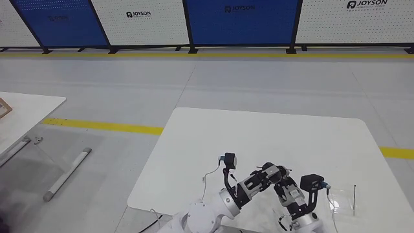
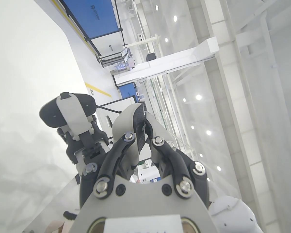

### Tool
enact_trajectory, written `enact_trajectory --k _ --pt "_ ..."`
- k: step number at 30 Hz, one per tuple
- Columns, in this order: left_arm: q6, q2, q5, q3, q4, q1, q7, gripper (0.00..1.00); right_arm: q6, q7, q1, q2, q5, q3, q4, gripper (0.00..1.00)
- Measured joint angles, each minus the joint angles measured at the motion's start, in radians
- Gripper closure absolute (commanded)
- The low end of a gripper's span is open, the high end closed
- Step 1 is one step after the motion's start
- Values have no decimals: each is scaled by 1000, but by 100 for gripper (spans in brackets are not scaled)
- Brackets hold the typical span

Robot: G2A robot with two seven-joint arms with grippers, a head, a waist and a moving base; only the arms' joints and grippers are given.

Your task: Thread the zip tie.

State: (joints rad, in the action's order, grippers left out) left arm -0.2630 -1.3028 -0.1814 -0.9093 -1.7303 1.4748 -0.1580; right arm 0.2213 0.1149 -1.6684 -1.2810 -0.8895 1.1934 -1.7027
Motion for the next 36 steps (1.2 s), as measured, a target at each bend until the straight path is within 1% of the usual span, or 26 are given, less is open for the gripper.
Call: enact_trajectory --k 15,36 --pt "-22 3 13 -4 -12 12 15 100 -11 -2 4 -1 -8 -5 5 100" --pt "-43 10 26 -10 -31 32 12 100 -22 -1 12 -4 -18 -19 13 100"
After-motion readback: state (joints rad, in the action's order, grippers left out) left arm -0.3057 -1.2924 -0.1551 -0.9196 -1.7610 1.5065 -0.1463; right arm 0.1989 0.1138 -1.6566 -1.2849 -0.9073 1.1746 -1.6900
